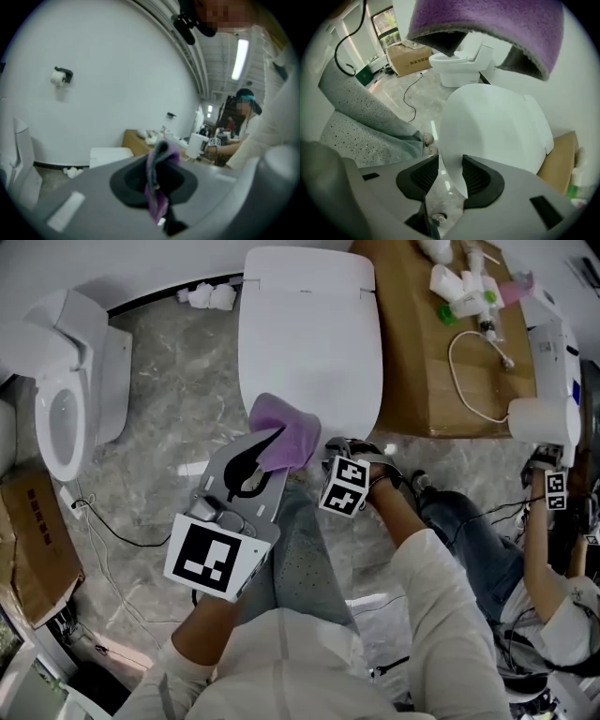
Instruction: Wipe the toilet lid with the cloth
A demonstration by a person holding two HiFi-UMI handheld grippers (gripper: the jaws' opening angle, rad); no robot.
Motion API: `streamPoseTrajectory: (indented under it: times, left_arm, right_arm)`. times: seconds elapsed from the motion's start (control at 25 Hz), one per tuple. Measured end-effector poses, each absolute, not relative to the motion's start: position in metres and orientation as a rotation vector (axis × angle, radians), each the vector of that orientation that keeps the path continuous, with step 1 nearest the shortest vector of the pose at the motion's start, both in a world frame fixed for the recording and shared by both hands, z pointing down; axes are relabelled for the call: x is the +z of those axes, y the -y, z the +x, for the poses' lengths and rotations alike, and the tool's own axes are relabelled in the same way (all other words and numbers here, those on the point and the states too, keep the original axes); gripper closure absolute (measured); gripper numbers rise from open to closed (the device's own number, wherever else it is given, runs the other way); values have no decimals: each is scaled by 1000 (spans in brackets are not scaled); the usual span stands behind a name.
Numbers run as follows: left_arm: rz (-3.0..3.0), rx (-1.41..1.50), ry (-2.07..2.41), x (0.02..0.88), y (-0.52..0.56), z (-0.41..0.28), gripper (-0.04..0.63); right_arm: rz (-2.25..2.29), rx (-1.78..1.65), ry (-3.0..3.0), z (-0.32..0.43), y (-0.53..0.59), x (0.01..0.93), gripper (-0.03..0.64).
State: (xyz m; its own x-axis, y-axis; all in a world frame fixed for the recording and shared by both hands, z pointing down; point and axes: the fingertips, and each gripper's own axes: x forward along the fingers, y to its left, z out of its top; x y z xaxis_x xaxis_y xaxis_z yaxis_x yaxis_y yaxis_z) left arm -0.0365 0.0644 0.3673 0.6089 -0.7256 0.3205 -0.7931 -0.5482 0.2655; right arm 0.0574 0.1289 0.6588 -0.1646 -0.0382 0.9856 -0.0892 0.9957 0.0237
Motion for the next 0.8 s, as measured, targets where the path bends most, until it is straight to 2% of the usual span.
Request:
streamPoseTrajectory:
  times: [0.44, 0.52, 0.6, 0.8]
  left_arm:
    - [2426, 334, 1196, 432, -52, -30, 578]
    - [2413, 345, 1189, 442, -52, -31, 578]
    - [2399, 357, 1188, 450, -51, -33, 578]
    - [2384, 384, 1168, 468, -46, -32, 578]
  right_arm:
    - [255, 474, 1799, 53, -131, 709, 455]
    - [334, 574, 1803, 55, -127, 716, 482]
    - [439, 663, 1807, 57, -119, 722, 541]
    - [606, 740, 1804, 61, -116, 733, 581]
